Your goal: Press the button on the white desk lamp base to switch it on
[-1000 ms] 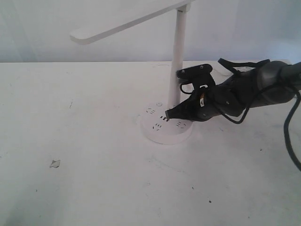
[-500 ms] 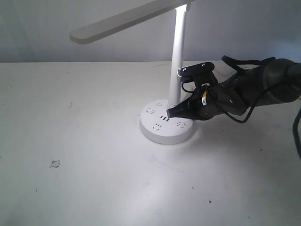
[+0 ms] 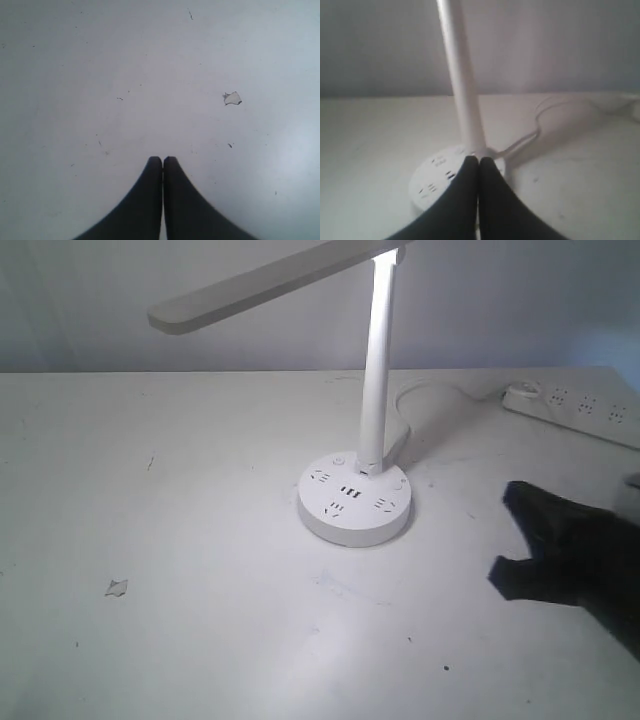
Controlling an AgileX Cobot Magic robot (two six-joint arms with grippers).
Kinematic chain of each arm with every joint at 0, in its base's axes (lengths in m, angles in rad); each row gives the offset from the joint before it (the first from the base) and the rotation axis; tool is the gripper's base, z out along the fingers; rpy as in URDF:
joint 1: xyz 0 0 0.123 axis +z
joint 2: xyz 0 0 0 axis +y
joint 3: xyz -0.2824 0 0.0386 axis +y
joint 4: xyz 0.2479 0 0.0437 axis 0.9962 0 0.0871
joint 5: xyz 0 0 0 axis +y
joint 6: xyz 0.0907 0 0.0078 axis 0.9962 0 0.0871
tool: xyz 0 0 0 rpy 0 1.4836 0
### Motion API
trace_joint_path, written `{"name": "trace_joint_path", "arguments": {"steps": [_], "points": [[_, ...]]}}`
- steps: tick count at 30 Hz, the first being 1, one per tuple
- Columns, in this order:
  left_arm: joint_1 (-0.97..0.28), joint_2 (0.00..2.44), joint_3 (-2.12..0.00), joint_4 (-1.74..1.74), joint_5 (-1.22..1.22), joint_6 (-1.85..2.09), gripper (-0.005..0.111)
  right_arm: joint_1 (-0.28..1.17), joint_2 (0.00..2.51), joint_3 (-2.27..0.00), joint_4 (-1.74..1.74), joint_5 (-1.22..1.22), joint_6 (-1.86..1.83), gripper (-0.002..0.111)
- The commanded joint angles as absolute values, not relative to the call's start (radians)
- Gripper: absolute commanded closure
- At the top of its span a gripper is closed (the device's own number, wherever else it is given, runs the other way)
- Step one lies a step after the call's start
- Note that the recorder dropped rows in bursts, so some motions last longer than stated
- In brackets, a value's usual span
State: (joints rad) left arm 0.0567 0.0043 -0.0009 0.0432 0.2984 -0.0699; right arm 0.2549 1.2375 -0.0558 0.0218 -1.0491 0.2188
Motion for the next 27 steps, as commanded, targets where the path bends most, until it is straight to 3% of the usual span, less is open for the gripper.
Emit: {"name": "trace_joint_path", "arguments": {"steps": [1, 7, 12, 19, 22, 27], "points": [[0.057, 0.000, 0.000, 0.035, 0.303, -0.071, 0.107, 0.249, 1.090, 0.000, 0.094, -1.221, 0.153, 0.108], [0.057, 0.000, 0.000, 0.040, 0.306, -0.071, 0.107, 0.249, 0.776, 0.000, 0.117, -1.177, 0.090, 0.108], [0.057, 0.000, 0.000, 0.040, 0.306, -0.071, 0.107, 0.249, 0.387, 0.000, 0.278, -0.915, -0.097, 0.108], [0.057, 0.000, 0.000, 0.040, 0.306, -0.071, 0.107, 0.249, 0.015, 0.000, 0.365, -0.741, -0.206, 0.108], [0.057, 0.000, 0.000, 0.040, 0.306, -0.071, 0.107, 0.249, 0.000, 0.000, 0.392, -0.683, -0.228, 0.108], [0.057, 0.000, 0.000, 0.033, 0.307, -0.071, 0.107, 0.249, 0.014, 0.000, 0.389, -0.353, -0.199, 0.108]]}}
